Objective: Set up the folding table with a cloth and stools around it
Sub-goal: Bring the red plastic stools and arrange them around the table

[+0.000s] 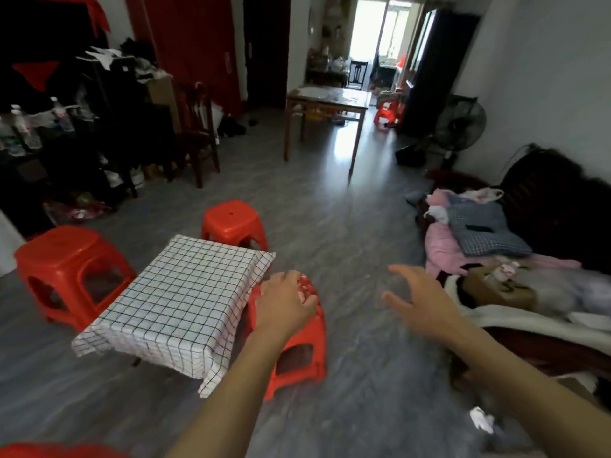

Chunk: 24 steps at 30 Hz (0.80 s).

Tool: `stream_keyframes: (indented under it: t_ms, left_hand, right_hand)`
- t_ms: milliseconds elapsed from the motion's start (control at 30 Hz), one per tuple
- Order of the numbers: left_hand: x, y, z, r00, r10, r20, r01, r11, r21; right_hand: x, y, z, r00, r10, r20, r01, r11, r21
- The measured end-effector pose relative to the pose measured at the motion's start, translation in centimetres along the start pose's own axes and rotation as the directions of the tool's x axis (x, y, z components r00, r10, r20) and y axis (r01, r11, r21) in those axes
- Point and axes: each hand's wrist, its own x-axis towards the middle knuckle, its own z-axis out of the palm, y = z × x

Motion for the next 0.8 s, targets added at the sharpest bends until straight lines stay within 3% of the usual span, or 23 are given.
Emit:
stream_keyframes:
  t_ms: [200, 367, 800]
  left_hand:
    - [-0.8, 5.1, 3.0, 0.99, 0.106, 0.09, -0.109, 0.994, 0.029]
    - [-0.3, 10.1, 6.4, 0.973, 0.203, 0.107, -0.22, 0.958, 0.183]
    - [8.8, 24.8, 17.6, 0.971, 0.159, 0.181, -0.191, 0.965, 0.177]
  right_hand:
    - [-4.1, 6.3, -1.9, 0.987, 0.16, 0.003, -0.16, 0.987, -0.01]
    - [-3.7, 10.7, -3.3, 0.986, 0.133, -0.098, -0.125, 0.989, 0.085]
    - [3.8, 28.9, -12.6, 0.976, 0.18, -0.124, -0.171, 0.982, 0.08]
